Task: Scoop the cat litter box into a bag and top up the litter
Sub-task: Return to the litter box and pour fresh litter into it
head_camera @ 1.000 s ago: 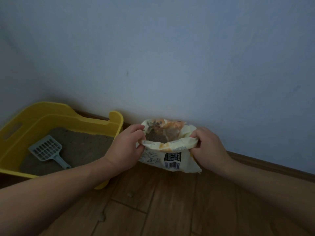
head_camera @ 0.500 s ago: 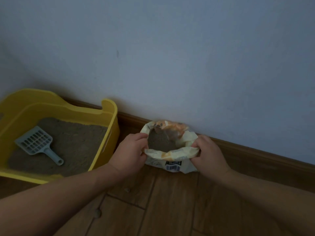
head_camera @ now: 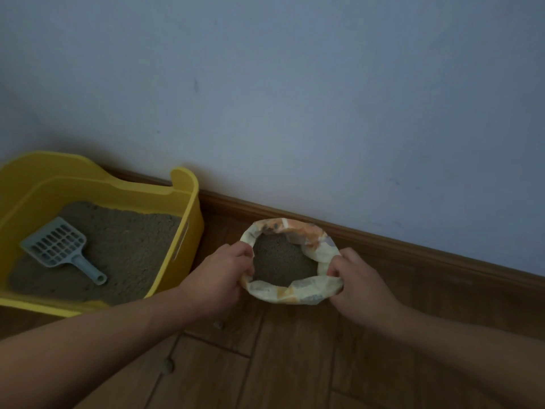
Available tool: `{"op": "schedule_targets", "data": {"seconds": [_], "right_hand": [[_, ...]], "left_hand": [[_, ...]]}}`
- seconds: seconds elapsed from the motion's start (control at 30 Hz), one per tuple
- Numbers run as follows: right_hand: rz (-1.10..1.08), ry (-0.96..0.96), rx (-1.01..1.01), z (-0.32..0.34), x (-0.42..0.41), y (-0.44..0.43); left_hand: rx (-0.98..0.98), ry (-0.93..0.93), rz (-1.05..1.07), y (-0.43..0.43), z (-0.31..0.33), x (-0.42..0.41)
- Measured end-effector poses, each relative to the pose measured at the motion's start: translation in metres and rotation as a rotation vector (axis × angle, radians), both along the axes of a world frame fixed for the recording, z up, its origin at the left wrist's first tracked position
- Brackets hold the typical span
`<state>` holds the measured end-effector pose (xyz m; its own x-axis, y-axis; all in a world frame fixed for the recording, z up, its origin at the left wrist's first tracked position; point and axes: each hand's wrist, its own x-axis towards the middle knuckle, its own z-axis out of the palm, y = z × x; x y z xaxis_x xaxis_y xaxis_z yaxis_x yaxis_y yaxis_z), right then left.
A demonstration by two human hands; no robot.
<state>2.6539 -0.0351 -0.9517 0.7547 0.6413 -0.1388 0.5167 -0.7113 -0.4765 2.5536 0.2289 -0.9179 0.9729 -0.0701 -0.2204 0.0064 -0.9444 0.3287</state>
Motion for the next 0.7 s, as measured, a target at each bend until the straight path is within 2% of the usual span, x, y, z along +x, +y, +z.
{"op": "schedule_targets", "data": {"seconds": [0.17, 0.7], "right_hand": [[0.046, 0.049, -0.074, 0.004, -0.004, -0.005], [0.013, 0.077, -0.031, 0.012, -0.004, -0.008]], "left_hand": [[0.006, 0.076, -0.052, 0.0, -0.006, -0.007], [0.02, 0.001, -0.031, 0.007, 0.007, -0.01]]}}
